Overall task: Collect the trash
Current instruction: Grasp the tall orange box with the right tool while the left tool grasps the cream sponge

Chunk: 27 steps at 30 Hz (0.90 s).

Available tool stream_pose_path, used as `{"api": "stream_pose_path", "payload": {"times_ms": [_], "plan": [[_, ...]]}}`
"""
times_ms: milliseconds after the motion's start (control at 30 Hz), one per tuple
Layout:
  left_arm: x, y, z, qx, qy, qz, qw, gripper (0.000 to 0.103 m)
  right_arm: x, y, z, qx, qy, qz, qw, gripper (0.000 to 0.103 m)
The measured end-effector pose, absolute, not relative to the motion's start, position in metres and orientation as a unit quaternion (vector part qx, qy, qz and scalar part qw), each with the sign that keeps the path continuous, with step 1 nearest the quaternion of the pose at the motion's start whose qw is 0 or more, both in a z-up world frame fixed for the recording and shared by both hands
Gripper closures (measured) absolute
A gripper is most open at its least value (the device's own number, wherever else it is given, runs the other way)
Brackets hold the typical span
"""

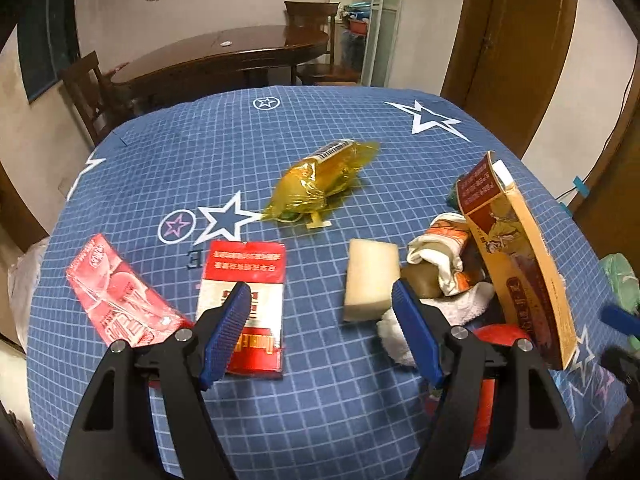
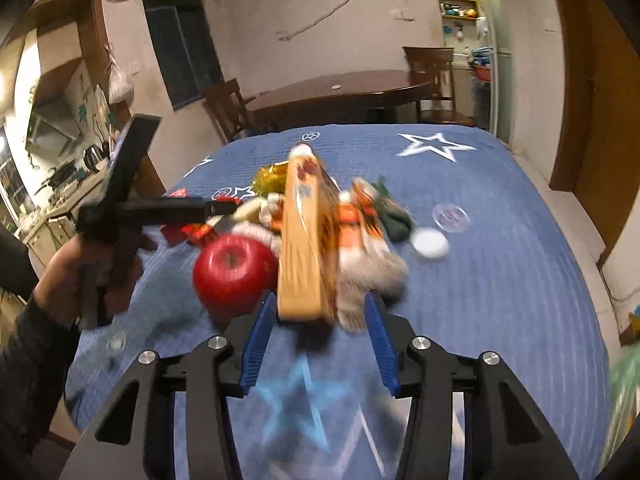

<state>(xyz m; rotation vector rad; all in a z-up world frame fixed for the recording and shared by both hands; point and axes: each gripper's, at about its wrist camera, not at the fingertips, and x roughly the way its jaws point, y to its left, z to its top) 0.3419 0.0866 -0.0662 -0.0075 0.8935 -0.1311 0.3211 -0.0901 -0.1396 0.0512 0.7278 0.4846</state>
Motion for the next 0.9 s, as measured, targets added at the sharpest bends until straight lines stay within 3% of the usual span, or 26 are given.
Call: {"api": "stream_pose_path", "payload": {"times_ms": [300,733,800,867,900], "plan": [[0.352,0.077,-0.081,0.017,0.451,-0.081,0.889,0.033,0.390,-0.041,-0.144,-0.005,0.392,0.217,0.894,0.055],[0.366,0.061,-0.079,0.025,0.452,-0.112,0.884,0.034,0.395,-0.033,-0.152,-0.032,0.392,0.206,0.896,0.061],[0.367,0.064,-0.080,0.023,0.451,-0.112,0.885,0.040,0.392,-0.034,-0.151,-0.034,0.388,0.207,0.897,0.062],[0.369,0.068,-0.084,0.020,0.457,-0.112,0.882,0.058,0.388,-0.036,-0.148,-0.033,0.381,0.208,0.900,0.066],[0.368,0.069,-0.086,0.020,0.459,-0.113,0.881,0.060,0.385,-0.037,-0.147,-0.030,0.377,0.209,0.902,0.069]]}}
